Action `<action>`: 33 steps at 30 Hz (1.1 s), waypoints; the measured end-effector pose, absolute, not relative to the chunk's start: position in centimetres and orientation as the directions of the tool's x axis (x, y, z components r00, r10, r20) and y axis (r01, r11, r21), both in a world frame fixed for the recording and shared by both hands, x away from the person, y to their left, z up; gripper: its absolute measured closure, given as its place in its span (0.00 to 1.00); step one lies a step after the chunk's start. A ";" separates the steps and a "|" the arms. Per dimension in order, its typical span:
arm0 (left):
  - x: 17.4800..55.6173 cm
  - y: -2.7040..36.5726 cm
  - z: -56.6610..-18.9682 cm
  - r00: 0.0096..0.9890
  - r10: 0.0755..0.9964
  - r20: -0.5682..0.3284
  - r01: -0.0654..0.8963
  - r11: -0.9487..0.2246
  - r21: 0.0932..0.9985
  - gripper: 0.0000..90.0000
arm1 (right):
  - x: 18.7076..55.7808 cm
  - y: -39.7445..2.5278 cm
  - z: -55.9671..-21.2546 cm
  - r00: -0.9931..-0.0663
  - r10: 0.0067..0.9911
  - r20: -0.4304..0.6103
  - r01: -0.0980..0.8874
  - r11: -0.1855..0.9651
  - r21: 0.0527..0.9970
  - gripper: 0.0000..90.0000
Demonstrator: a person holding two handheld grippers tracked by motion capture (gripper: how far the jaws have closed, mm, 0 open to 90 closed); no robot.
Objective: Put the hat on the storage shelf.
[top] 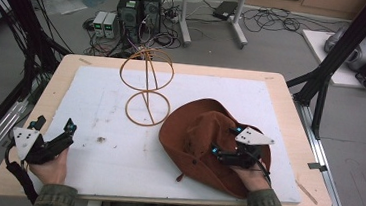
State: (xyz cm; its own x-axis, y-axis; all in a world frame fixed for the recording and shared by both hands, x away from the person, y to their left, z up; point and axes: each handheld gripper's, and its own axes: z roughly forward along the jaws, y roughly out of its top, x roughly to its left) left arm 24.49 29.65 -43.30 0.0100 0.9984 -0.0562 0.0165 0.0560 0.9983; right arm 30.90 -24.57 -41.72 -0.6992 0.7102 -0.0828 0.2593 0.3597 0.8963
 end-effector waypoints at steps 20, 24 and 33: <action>24.5 29.7 -43.4 0.006 0.998 -0.060 0.032 0.059 0.998 0.18 | 31.3 -23.2 -42.9 -0.734 0.665 -0.140 0.291 0.493 0.820 0.42; 24.6 29.7 -43.4 0.007 0.998 -0.060 0.031 0.059 0.998 0.18 | 31.2 -23.2 -42.8 -0.735 0.657 -0.170 0.274 0.516 0.812 0.68; 24.6 29.6 -43.4 0.009 0.998 -0.060 0.031 0.060 0.998 0.18 | 31.1 -23.1 -41.4 -0.679 0.723 -0.127 0.376 0.491 0.786 0.97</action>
State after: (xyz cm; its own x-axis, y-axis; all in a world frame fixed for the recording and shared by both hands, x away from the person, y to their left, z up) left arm 24.58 29.63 -43.40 0.0085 0.9982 -0.0601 0.0313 0.0598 0.9977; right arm 31.13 -23.14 -41.44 -0.6786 0.7234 -0.1271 0.3764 0.4911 0.7856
